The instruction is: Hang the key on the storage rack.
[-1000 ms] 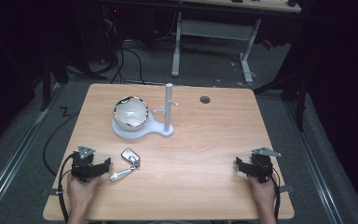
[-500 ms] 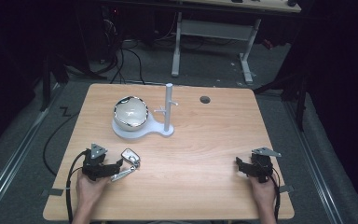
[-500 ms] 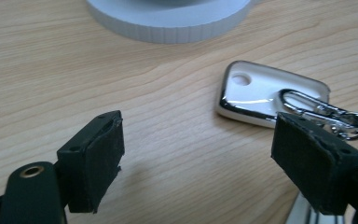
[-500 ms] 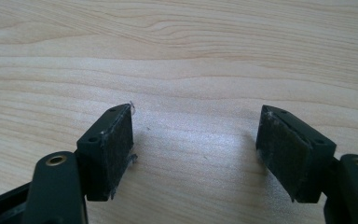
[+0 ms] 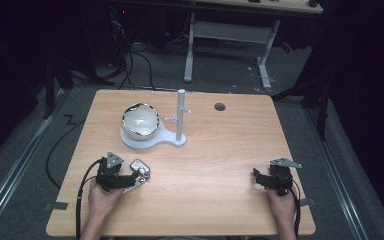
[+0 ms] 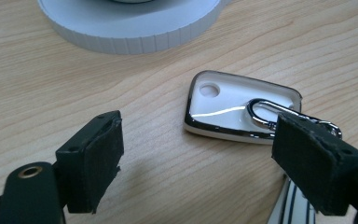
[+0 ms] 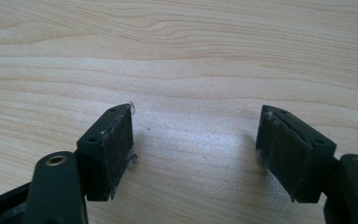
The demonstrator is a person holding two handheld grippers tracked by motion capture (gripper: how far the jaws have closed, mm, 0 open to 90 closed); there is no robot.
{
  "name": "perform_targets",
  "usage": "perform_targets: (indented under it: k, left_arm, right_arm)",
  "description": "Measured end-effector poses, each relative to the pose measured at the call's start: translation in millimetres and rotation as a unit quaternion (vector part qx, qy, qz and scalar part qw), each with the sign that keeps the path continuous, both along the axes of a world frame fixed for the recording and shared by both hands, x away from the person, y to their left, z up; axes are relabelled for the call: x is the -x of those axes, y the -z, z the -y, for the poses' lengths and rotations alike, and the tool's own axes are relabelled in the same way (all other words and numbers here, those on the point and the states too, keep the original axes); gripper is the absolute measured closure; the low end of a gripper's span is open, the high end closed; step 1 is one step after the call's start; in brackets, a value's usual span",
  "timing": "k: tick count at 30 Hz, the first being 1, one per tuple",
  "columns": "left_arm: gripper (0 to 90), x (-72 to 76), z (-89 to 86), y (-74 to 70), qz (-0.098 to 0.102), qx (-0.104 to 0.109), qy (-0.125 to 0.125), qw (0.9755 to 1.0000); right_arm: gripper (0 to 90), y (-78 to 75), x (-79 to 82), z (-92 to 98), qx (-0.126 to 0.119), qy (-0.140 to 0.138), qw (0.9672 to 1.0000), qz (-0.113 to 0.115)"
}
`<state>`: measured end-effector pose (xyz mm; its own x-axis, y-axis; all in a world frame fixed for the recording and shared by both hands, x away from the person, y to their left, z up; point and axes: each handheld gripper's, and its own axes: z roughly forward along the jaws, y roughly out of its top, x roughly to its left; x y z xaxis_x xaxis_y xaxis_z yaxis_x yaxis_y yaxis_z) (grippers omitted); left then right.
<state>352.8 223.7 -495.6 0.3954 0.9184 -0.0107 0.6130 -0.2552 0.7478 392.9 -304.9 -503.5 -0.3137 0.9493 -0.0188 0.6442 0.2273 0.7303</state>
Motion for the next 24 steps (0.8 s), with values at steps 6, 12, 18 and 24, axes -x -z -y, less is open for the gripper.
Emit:
perform_targets:
  k: [6,12,18,24]
  left_arm:
    - [17.1,-4.1,6.1,0.3,0.0,0.0,0.007,1.0]
    - [18.2,-6.6,7.8,1.0,0.006,0.01,0.01,0.9999]
    - [18.4,-7.0,10.1,1.8,0.005,0.016,0.017,0.9997]
    - [24.4,-9.0,8.2,-0.8,0.012,0.041,0.001,0.9991]
  right_arm:
    - [27.6,0.0,0.0,0.0,0.0,0.0,1.0,0.0]
    - [27.5,0.0,0.0,0.0,0.0,0.0,1.0,0.0]
    - [27.5,0.0,0.0,0.0,0.0,0.0,1.0,0.0]
    - [27.5,0.0,0.0,0.0,0.0,0.0,1.0,0.0]
